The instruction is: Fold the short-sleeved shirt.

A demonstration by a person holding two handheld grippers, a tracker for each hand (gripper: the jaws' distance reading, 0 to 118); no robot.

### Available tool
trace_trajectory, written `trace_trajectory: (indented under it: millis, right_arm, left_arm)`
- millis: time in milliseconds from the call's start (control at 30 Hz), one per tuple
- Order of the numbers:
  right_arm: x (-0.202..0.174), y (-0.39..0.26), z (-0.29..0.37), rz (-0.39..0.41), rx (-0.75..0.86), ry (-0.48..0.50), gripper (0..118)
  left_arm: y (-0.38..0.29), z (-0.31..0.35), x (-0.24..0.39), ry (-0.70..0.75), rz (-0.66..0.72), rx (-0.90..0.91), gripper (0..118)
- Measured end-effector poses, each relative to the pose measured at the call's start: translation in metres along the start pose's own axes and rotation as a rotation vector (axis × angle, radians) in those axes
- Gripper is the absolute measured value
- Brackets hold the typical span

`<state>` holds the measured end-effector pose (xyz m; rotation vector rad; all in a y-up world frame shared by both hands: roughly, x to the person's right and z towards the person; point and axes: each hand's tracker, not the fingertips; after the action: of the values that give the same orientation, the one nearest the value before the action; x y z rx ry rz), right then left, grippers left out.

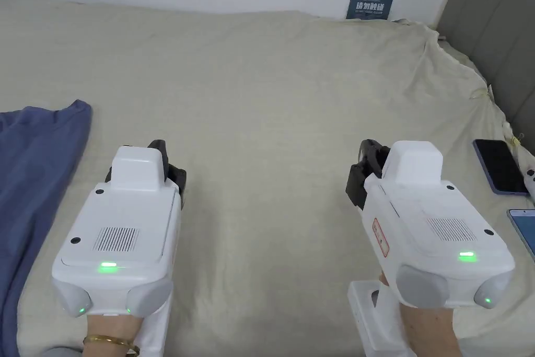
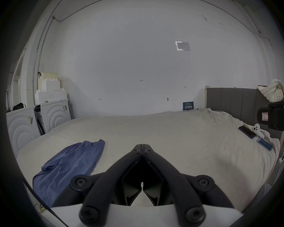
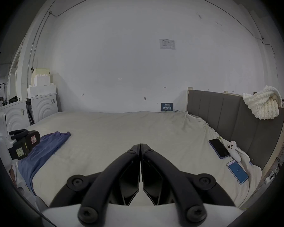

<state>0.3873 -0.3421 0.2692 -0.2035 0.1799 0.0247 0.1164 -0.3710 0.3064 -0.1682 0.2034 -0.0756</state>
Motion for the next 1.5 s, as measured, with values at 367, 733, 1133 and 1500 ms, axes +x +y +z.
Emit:
trace_trajectory:
  millis: [367,733,1133,1500]
  right_arm:
    - [-0.008,-0.001,0.009,0.013,0.003,0.013,0]
    - [-0.013,0.004,0.014,0.02,0.007,0.014,0]
    - [-0.012,0.005,0.016,0.022,0.005,0.008,0]
    - [-0.009,0.006,0.016,0.02,0.007,0.01,0]
  left_arm:
    - [0.0,0.004,-0.001,-0.008,0.007,0.004,0]
    - [0.001,0.005,0.002,-0.016,0.002,0.014,0]
    - [0.001,0.005,-0.001,-0.006,-0.006,0.02,0]
    - [0.003,0.007,-0.002,-0.009,-0.007,0.024,0]
